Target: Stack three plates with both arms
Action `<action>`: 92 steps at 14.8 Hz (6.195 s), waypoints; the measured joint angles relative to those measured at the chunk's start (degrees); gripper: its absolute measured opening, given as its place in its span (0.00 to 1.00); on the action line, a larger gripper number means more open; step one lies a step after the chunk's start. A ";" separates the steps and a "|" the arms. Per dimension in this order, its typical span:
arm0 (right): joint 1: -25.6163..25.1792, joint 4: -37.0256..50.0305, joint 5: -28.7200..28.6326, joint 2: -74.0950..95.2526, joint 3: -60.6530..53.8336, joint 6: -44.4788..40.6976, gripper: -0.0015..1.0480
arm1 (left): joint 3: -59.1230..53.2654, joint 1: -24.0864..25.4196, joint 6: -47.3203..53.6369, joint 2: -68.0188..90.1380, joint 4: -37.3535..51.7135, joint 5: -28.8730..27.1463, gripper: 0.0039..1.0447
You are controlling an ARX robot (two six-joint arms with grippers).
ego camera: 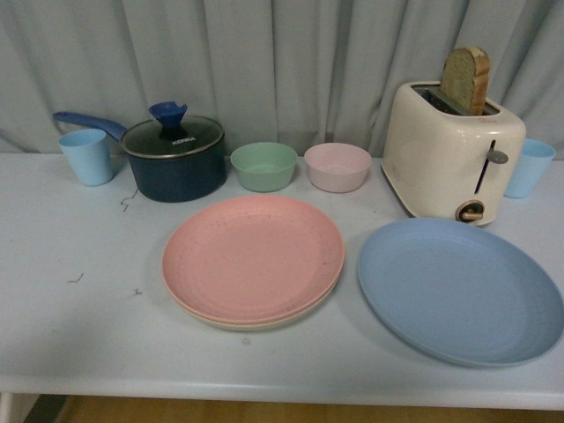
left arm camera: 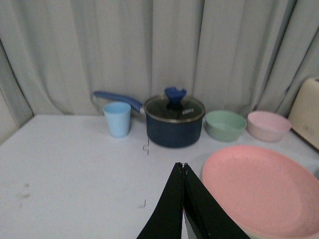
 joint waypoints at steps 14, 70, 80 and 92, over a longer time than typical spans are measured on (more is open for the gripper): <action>0.00 -0.02 0.00 0.00 0.00 0.00 0.94 | -0.94 0.00 0.00 -27.30 -26.91 0.04 0.01; -14.38 31.78 -25.49 106.62 36.28 3.13 0.03 | -0.90 0.00 0.13 -41.24 -41.53 0.02 0.94; 17.11 34.29 -7.08 108.34 48.61 27.61 0.03 | -0.90 0.00 0.13 -41.27 -41.53 0.04 0.94; 26.67 12.46 8.07 124.32 72.81 31.98 0.03 | -0.90 0.00 0.13 -41.27 -41.53 0.04 0.94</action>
